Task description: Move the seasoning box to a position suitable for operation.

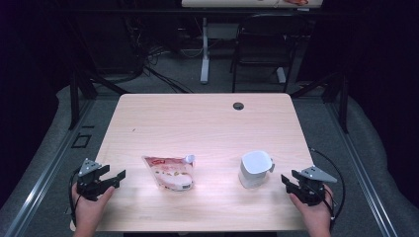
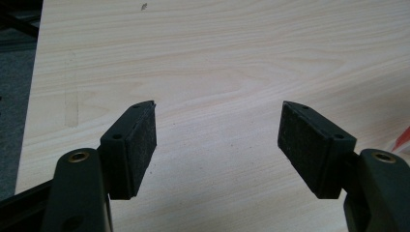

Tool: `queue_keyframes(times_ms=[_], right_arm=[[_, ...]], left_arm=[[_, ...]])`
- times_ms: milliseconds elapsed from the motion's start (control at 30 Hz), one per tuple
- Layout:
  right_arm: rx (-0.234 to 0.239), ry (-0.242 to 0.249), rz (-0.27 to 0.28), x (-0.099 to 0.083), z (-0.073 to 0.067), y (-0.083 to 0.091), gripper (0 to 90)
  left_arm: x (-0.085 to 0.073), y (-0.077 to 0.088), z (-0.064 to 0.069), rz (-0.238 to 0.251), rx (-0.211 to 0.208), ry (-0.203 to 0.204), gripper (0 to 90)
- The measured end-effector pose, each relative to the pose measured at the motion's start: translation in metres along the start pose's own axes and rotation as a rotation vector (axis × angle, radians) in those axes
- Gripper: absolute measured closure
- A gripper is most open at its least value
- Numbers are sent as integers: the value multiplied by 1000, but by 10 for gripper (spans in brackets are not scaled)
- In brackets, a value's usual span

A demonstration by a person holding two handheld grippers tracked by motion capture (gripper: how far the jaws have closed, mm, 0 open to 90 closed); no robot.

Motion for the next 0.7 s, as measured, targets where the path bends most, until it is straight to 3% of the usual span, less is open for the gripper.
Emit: queue_keyframes(times_ms=[100, 400, 567, 700], right_arm=[[6, 36, 22, 2, -1, 1, 610], [-8, 19, 57, 4, 3, 3, 587], [-5, 25, 81, 8, -1, 4, 583], [0, 35, 80, 9, -4, 4, 578]], left_arm=[[-1, -1, 0, -3, -5, 5, 292], [-2, 0, 8, -3, -35, -18, 317], [-5, 2, 15, -19, -78, -47, 314], [-5, 2, 17, -13, -96, -44, 290]])
Point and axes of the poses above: each handheld gripper's, and its own axes: y roughly backward along the jaws, x roughly out of its top, z roughly to its right, the point moved 9 cm from there along -y, roughly forward along the jaws, and after that the axes turned 8 degrees about y, right-handed, at the moved point
